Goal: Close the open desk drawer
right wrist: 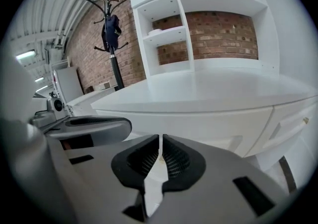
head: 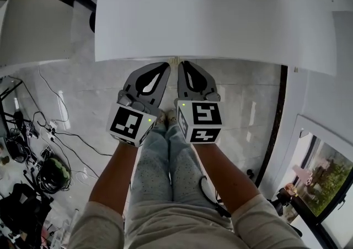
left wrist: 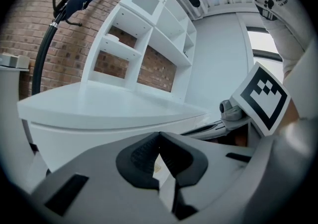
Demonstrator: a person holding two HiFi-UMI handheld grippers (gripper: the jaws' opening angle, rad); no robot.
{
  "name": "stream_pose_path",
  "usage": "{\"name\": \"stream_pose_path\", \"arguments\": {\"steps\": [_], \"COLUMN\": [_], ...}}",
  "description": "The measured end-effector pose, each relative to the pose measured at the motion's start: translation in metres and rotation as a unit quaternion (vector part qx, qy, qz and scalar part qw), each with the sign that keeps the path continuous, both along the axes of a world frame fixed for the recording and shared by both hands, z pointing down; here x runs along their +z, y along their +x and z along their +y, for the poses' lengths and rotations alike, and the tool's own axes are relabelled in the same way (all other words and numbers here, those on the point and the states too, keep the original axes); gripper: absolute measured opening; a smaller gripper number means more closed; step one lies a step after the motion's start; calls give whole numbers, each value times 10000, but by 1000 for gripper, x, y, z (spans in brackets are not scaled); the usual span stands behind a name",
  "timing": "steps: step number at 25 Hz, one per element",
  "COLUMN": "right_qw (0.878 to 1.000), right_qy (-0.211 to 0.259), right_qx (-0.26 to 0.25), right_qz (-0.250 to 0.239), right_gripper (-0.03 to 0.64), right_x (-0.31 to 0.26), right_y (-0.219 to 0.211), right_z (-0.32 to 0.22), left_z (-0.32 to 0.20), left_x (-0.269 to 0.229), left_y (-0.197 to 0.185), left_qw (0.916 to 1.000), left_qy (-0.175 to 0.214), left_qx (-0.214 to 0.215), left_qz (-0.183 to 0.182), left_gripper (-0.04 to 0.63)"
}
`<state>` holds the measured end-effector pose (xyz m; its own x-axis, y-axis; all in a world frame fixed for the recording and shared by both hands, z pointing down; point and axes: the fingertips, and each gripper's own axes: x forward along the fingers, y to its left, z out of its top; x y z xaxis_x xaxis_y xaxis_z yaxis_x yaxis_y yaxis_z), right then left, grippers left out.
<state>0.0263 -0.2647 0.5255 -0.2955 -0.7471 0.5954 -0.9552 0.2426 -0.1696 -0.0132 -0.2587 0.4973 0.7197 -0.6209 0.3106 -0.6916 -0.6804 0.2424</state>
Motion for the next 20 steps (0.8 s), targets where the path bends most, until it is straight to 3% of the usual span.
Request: {"name": "stream_pose_path", "arguments": {"steps": [10,20], "right_qw": [9988,9950], "right_qy": [455,959], "right_qx": [-92,-184], "right_qz": [-127,-208], "right_gripper": [29,29], "right_x": [-81,-183], "right_y": [7,13], "right_z": [18,55], "left_z": [20,60], "left_x": [-68,-169], "left_y": [4,6], "left_qw": [9998,9988], "left_qy": [112,404], "left_qx": [-115,-250], "left_qz": [136,144], "left_gripper": [17,17]}}
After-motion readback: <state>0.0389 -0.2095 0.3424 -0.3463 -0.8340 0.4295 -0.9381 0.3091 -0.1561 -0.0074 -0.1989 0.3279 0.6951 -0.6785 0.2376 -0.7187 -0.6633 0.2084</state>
